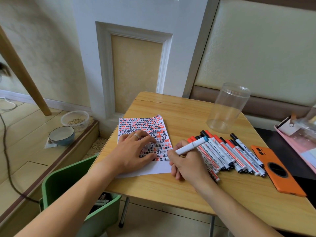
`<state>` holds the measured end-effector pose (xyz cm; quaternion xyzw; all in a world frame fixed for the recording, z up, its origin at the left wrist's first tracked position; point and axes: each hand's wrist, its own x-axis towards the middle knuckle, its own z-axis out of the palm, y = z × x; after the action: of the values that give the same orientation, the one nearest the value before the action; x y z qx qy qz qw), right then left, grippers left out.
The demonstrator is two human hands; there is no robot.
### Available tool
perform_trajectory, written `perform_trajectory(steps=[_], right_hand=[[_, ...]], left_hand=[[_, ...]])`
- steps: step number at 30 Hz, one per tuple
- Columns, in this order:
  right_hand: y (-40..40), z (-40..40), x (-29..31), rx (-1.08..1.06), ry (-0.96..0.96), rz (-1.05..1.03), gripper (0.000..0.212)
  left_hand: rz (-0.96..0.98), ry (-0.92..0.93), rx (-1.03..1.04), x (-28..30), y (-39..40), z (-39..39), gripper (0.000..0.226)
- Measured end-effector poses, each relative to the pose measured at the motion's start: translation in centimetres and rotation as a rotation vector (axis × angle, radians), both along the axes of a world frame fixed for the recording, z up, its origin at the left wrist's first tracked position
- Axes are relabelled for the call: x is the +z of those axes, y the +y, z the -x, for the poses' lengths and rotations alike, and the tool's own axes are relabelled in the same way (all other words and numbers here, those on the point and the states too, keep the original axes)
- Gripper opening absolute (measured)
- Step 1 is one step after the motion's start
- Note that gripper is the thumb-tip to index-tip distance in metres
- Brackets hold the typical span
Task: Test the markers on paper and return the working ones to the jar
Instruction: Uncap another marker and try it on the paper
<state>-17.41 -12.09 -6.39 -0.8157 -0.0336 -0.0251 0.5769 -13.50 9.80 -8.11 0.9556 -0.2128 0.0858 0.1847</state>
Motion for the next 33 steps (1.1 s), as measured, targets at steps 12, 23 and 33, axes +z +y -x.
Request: perform_trajectory(steps=[12, 23, 33], right_hand=[[0.05, 0.13, 0.06, -0.017, -0.002, -0.030, 0.020], [0.08, 0.42, 0.12, 0.020, -0.009, -0.011, 0.021], [0.12, 0.66, 0.57, -0.002, 0.020, -0.002, 0.020]], left_hand=[[0.015, -0.015, -0.009, -0.27, 0.11, -0.11, 0.056], [0.129, 0.073, -0.016, 0.17, 0.19, 0.15, 0.028], [0.143, 0.034, -0.040, -0.25, 0.41, -0.30, 0.011]])
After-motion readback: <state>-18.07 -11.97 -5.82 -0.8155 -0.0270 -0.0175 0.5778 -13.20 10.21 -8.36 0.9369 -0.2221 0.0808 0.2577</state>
